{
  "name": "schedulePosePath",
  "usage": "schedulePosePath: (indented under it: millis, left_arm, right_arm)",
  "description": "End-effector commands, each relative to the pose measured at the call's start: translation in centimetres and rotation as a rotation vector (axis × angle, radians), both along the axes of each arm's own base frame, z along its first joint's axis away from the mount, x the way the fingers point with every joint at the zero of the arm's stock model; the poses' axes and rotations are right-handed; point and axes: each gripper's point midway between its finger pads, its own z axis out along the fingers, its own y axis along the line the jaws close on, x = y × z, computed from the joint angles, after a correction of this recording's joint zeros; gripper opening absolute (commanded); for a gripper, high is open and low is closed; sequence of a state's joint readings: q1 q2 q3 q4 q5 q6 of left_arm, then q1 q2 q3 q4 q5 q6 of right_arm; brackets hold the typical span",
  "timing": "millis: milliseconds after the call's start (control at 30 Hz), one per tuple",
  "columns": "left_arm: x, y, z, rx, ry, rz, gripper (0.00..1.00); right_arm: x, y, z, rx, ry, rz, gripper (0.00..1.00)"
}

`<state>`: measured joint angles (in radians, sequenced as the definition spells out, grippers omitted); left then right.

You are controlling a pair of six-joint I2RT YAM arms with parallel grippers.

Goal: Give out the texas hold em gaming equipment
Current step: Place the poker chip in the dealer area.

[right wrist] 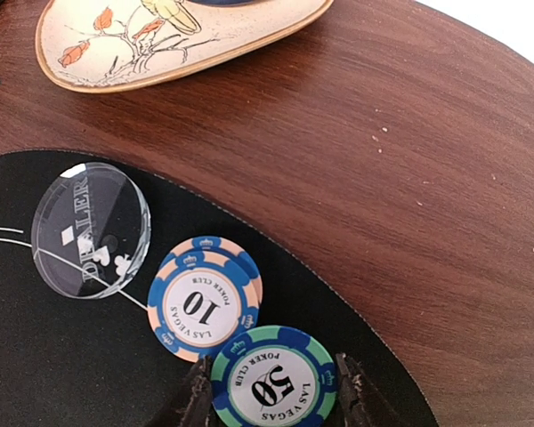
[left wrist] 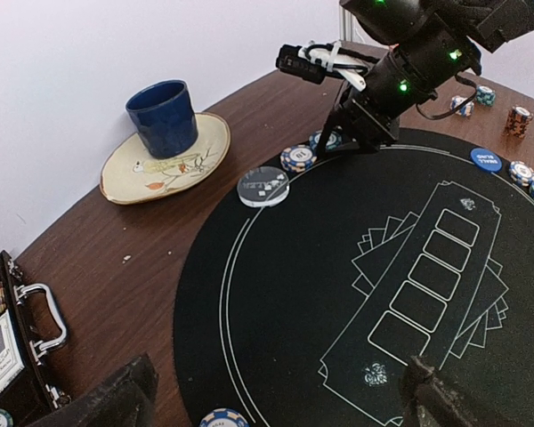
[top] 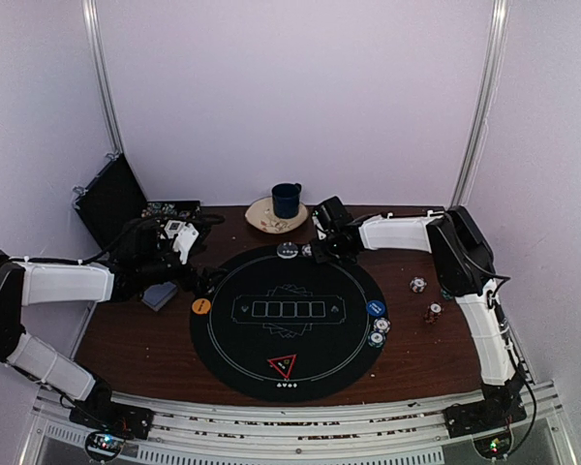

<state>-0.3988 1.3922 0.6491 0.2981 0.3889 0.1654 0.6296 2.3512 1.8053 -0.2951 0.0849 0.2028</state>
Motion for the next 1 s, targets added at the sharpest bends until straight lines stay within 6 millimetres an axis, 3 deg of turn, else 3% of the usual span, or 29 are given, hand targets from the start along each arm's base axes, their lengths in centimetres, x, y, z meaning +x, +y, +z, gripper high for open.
schedulePosePath:
  millis: [0,967]
  left_arm:
    - [1.11,-0.29,1.79,-0.024,-0.056,0.003,0.98]
    - [1.19,-0.3,1.73,-0.025,-0.053,0.005,0.98]
  right_arm:
    - [-0.03,-0.04,-0.4,-0.012,-0.006,0.01,0.41]
    - [-0.45,-0.47,0.17,-0.015,-0.008,0.006,0.46]
